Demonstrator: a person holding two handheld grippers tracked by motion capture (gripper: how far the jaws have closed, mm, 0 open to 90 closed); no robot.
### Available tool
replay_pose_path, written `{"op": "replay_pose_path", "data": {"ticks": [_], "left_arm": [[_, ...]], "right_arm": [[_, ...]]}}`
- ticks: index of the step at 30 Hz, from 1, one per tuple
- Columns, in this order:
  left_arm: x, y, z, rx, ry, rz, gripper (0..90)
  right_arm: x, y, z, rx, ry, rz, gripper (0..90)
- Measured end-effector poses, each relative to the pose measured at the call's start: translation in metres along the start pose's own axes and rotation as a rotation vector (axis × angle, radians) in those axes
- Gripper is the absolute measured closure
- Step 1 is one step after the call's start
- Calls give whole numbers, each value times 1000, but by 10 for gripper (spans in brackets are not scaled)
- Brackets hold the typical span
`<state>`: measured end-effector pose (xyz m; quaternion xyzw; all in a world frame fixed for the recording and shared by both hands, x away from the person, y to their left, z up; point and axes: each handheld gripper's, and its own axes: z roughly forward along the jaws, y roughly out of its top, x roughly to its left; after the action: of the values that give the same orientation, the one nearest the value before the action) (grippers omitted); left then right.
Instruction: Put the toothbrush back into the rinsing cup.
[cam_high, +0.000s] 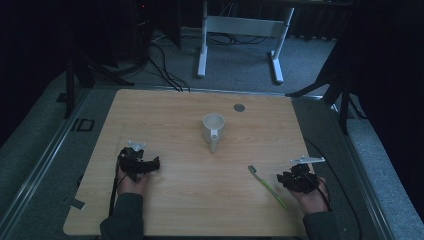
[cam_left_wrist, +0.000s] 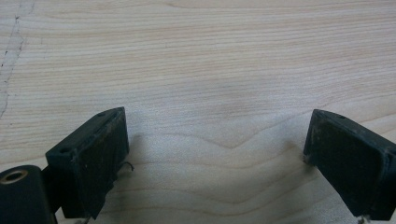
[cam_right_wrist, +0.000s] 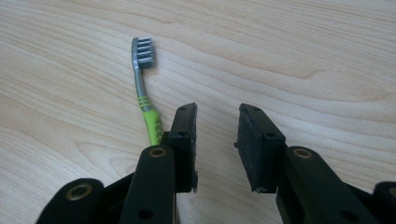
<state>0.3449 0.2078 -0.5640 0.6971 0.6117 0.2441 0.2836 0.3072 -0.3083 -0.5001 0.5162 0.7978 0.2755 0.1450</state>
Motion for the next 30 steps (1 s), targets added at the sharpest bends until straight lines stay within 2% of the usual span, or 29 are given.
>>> {"op": "replay_pose_path", "data": {"ticks": [10,25,30], "left_arm": [[0,0,0,0,0,0,70],[-1,0,0,-1,-5,4,70],[-2,0,0,0,-6,6,70]], "right_arm": [[1,3,-1,25,9,-8,680],[7,11,1,63,23,-45,680],[9,13,3,70,37,-41,684]]}}
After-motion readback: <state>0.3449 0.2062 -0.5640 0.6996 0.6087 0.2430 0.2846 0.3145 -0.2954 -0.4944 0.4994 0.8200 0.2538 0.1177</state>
